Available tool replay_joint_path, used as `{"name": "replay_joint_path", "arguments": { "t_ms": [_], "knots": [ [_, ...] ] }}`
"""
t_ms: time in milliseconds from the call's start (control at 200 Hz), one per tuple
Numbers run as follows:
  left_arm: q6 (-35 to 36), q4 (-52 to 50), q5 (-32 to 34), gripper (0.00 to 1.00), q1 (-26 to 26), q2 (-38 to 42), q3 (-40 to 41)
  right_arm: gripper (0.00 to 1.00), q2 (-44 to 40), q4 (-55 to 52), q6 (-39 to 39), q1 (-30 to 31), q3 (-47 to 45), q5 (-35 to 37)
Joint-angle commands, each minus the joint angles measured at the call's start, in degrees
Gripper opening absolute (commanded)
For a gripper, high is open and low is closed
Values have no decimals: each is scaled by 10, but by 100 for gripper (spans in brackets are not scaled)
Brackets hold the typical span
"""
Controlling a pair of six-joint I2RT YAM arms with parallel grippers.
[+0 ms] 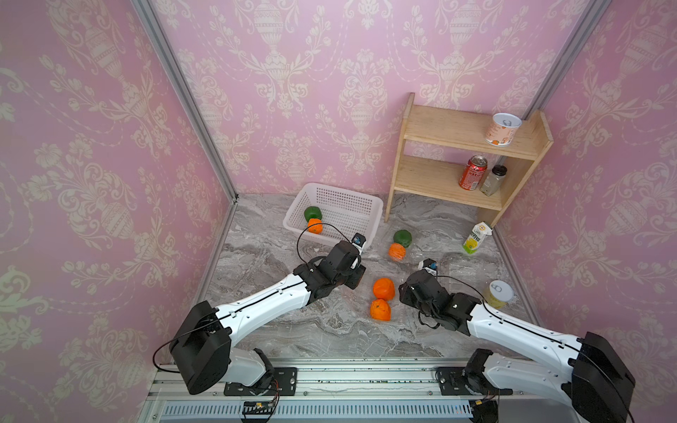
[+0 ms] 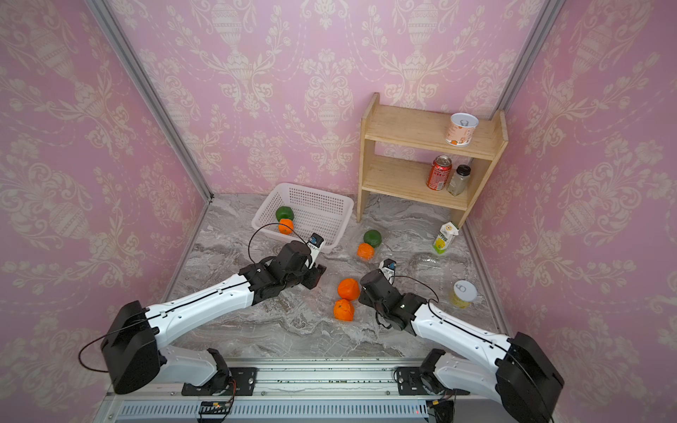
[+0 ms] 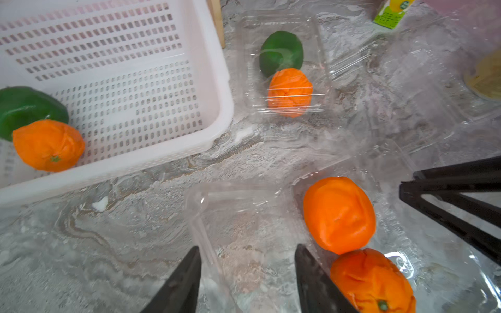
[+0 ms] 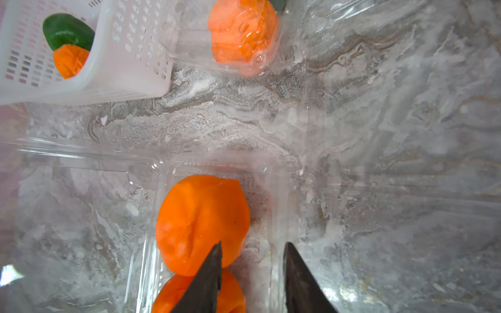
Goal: Take oranges out of containers
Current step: Open the packing box at the center of the board, then pick up the orange from the packing box.
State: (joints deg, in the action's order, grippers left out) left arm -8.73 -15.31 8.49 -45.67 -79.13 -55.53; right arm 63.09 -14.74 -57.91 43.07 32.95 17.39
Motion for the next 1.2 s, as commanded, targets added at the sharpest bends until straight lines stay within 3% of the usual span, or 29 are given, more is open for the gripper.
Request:
{"name": "replay_joint_path", "arguments": {
  "t_ms": [0,60,110,220,330,640,846,1081,1196],
  "knots": [
    [19,-6,42,80,6,33,21,49,-10,-31,29,-13,22,-2],
    [25,-9,56,84,8,40,23,60,-18,-48,40,-20,28,-1],
    [29,-12,73,99,8,47,23,68,-24,-64,54,-26,33,-2],
    [33,-6,100,99,9,77,40,76,-28,-91,94,-42,50,-6],
    [31,24,82,99,13,136,84,83,-10,-109,130,-52,74,-30],
    [24,200,-52,99,13,306,278,83,78,-85,139,-32,112,-121],
    [32,297,-110,99,12,331,354,87,142,-97,138,17,170,-98],
    [51,395,-153,99,13,336,416,89,209,-137,128,28,217,-75],
    [47,393,-166,99,13,368,433,99,218,-149,135,28,223,-64]
  ]
}}
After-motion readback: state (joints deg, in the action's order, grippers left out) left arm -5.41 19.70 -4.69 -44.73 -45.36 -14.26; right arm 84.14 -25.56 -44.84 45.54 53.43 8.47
